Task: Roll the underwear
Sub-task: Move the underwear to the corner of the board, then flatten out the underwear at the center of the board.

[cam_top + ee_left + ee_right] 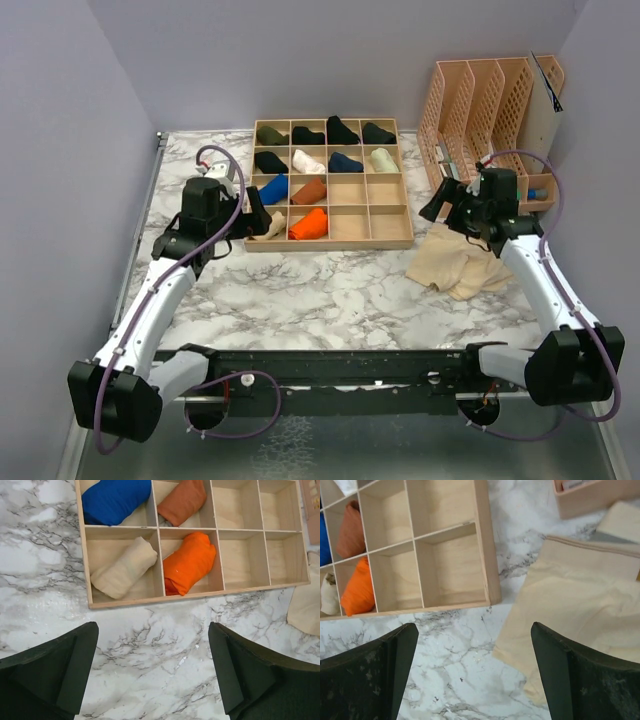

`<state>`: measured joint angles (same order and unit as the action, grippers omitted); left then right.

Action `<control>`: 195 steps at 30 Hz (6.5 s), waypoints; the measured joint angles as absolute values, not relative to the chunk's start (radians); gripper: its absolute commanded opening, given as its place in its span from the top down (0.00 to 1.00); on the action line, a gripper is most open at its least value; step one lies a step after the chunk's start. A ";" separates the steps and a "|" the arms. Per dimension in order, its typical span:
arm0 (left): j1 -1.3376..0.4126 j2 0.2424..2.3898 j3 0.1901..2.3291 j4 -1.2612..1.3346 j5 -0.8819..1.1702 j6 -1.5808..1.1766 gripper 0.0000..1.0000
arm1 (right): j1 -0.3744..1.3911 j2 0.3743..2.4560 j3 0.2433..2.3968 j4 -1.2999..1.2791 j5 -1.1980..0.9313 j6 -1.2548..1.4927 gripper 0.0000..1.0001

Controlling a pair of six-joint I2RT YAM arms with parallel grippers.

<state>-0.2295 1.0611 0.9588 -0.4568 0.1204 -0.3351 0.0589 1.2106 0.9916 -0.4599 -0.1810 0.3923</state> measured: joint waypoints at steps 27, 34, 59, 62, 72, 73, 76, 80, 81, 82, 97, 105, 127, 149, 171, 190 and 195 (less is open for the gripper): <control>-0.407 1.199 0.675 -0.187 0.384 -0.577 0.01 | 0.066 1.539 1.122 -0.479 -0.299 0.373 0.00; -0.465 1.210 0.678 -0.171 0.384 -0.588 0.01 | 0.070 1.420 0.979 -0.566 -0.030 0.393 0.21; -0.480 1.164 0.615 -0.121 0.347 -0.636 0.01 | 0.071 1.342 0.781 -0.668 -0.032 0.441 1.00; -0.480 1.159 0.614 -0.122 0.347 -0.636 0.01 | 0.071 1.338 0.789 -0.674 -0.031 0.437 1.00; -0.480 1.149 0.614 -0.122 0.335 -0.638 0.01 | 0.107 1.214 1.013 -0.803 -0.223 0.343 1.00; -0.480 1.140 0.614 -0.122 0.326 -0.643 0.01 | 0.116 1.194 1.033 -0.815 -0.265 0.338 1.00; -0.480 1.107 0.614 -0.124 0.300 -0.656 0.01 | 0.181 1.153 1.081 -0.851 -0.358 0.339 1.00; -0.480 1.093 0.654 -0.184 0.236 -0.666 0.01 | 0.456 1.164 1.123 -0.857 -0.410 0.385 1.00; -0.480 1.092 0.665 -0.197 0.216 -0.667 0.01 | 0.528 1.177 1.125 -0.849 -0.421 0.406 0.99; -0.479 1.088 0.681 -0.217 0.192 -0.669 0.01 | 0.589 1.189 1.125 -0.841 -0.422 0.422 0.99; -0.435 0.990 0.690 -0.392 0.010 -0.686 0.01 | 0.968 1.458 1.122 -0.736 -0.199 0.550 0.22; -0.435 0.990 0.547 -0.439 0.010 -0.814 0.03 | 0.583 1.425 1.004 -0.690 -0.094 0.496 0.29; -0.518 0.785 0.356 -0.531 0.125 -1.044 0.39 | 0.509 1.670 1.011 -0.569 -0.161 0.313 0.36; -0.626 0.773 0.272 -0.469 0.107 -1.116 0.90 | 0.503 1.708 0.941 -0.375 -0.347 0.353 0.98; -0.629 0.588 0.551 -0.547 -0.020 -0.976 1.00 | 0.503 1.016 0.848 -0.525 -0.289 0.442 1.00; -0.631 0.472 0.828 -0.815 0.100 -0.924 1.00 | 0.503 0.619 1.041 -0.915 -0.421 0.482 1.00; -0.631 0.563 0.922 -0.854 0.161 -0.904 1.00 | 0.503 0.675 1.053 -0.939 -0.495 0.497 0.99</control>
<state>-0.6308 0.5629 0.9222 -0.8536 0.1608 -0.9039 0.5030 0.6746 1.0534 -0.9394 -0.4953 0.4973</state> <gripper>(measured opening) 0.018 0.014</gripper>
